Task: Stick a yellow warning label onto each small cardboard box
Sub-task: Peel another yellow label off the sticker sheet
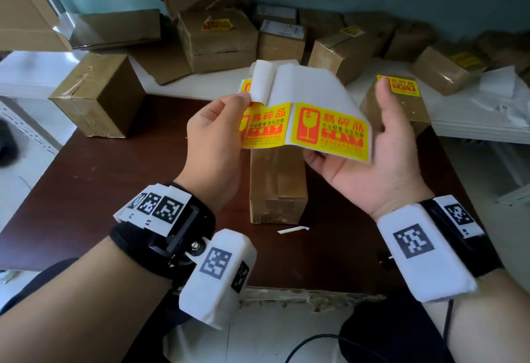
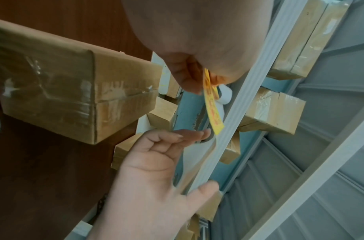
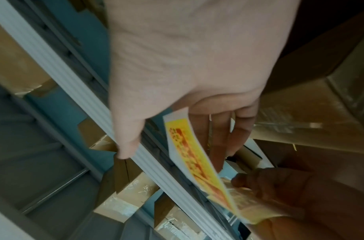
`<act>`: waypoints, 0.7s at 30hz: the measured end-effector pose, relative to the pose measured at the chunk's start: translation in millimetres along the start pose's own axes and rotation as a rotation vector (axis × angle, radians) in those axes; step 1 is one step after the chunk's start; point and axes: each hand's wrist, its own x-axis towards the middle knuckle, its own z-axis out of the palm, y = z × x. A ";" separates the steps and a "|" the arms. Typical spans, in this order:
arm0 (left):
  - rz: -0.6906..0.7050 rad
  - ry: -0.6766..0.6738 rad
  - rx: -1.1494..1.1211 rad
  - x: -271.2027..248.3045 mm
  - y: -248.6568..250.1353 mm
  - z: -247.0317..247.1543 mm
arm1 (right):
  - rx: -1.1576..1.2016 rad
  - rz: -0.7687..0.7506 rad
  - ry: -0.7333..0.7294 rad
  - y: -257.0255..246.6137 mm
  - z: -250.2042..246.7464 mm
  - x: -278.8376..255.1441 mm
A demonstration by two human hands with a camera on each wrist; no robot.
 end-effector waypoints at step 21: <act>0.347 -0.144 0.428 -3.7 -30.9 2.2 | -0.481 -0.442 0.044 39.7 2.4 11.2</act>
